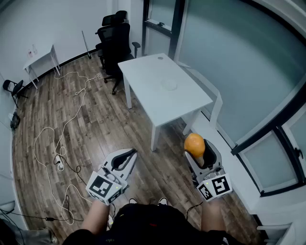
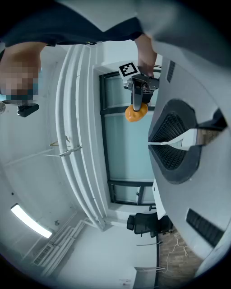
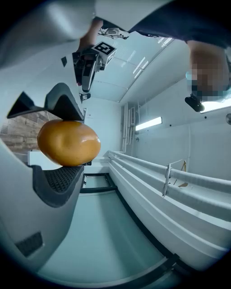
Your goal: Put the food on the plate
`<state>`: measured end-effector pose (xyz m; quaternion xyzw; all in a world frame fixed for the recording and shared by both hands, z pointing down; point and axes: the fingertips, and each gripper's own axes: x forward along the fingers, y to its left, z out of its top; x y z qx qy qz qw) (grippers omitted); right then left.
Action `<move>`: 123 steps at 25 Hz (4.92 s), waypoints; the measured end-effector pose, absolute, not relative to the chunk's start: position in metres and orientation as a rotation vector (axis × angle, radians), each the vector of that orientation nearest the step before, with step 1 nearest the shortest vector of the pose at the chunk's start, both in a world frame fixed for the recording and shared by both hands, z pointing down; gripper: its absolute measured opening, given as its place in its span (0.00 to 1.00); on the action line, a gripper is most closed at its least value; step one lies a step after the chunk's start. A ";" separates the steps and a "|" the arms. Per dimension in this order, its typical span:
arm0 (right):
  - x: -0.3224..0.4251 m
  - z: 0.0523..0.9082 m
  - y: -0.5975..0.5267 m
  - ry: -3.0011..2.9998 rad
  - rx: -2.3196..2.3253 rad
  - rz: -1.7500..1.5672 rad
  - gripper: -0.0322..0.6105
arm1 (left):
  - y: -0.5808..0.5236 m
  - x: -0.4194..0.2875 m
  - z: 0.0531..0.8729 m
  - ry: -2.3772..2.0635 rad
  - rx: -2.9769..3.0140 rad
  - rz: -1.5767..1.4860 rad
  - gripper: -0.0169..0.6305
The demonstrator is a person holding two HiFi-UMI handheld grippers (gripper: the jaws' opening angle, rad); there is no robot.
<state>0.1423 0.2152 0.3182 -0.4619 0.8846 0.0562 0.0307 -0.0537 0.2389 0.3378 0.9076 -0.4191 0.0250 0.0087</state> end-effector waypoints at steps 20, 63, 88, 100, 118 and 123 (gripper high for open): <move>0.139 0.320 0.213 2.714 -1.467 0.178 0.56 | 0.240 -0.056 0.342 -1.244 2.875 0.042 0.08; 0.058 0.341 0.083 2.795 -1.383 0.217 0.56 | 0.114 -0.122 0.372 -1.265 2.819 0.087 0.08; 0.221 0.366 -0.060 2.725 -1.433 0.121 0.56 | -0.034 0.034 0.376 -1.219 2.856 0.174 0.08; 0.218 0.372 -0.129 2.691 -1.525 0.105 0.56 | -0.115 0.029 0.384 -1.111 2.887 0.156 0.08; 0.113 0.373 -0.287 2.698 -1.674 0.077 0.56 | -0.289 -0.069 0.393 -0.942 2.885 0.099 0.08; 0.095 0.372 -0.311 2.721 -1.686 0.073 0.56 | -0.313 -0.084 0.387 -0.926 2.874 0.056 0.08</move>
